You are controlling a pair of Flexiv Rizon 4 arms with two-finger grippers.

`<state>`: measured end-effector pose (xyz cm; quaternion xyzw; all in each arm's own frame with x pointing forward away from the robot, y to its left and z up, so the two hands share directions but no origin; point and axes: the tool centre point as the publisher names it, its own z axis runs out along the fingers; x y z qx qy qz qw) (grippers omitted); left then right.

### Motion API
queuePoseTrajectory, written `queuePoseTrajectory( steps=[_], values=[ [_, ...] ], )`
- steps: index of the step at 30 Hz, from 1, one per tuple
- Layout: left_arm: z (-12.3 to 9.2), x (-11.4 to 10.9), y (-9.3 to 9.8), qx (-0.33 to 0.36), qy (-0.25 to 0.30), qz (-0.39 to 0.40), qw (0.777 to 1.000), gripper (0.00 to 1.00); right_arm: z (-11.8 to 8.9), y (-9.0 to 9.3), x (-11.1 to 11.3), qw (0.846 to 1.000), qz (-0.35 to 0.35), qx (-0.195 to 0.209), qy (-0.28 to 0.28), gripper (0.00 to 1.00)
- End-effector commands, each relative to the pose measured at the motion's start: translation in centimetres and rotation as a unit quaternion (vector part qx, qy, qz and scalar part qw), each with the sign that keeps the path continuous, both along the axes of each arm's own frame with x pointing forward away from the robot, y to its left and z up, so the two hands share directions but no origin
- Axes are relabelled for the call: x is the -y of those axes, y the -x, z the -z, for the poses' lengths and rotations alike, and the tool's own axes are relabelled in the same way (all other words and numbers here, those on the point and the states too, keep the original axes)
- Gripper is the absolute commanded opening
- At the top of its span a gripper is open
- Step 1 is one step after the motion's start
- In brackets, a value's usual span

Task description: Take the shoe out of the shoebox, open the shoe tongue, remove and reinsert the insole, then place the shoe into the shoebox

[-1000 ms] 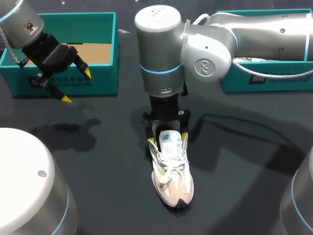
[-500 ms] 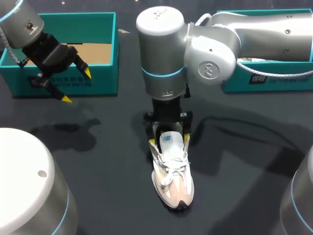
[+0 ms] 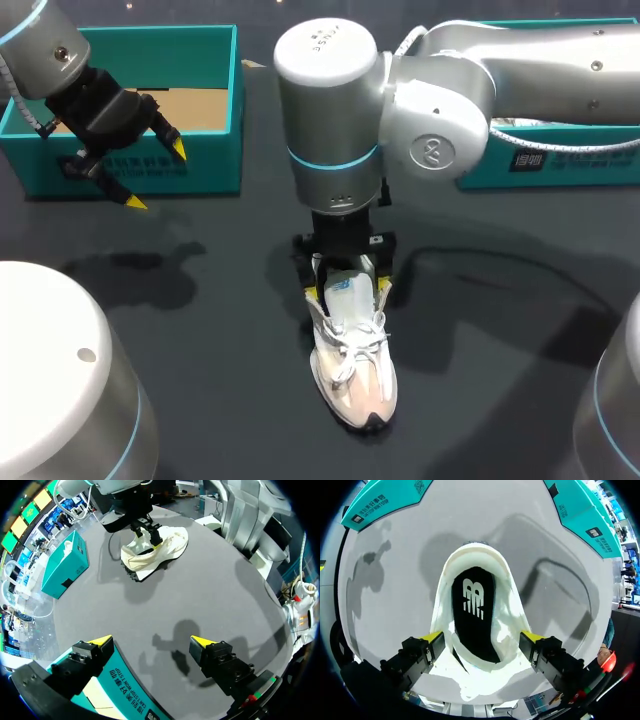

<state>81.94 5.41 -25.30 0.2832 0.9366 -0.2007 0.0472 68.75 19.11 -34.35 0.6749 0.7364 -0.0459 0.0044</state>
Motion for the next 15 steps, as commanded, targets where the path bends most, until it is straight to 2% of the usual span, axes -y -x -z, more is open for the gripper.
queuePoseTrajectory(
  steps=[1,10,15],
  values=[
    [-0.04,-0.08,0.07,0.000,-0.001,0.000,1.000,1.00,-0.18,0.45,0.32,1.000,0.003,0.006,-0.002,1.00],
    [-0.04,-0.08,0.07,0.000,-0.001,0.000,1.000,1.00,-0.35,0.49,0.32,1.000,0.003,0.020,-0.008,1.00],
    [-0.04,-0.08,0.07,0.000,-0.001,0.000,1.000,1.00,-0.74,0.70,0.27,0.999,0.004,0.043,-0.018,1.00]
  ],
)
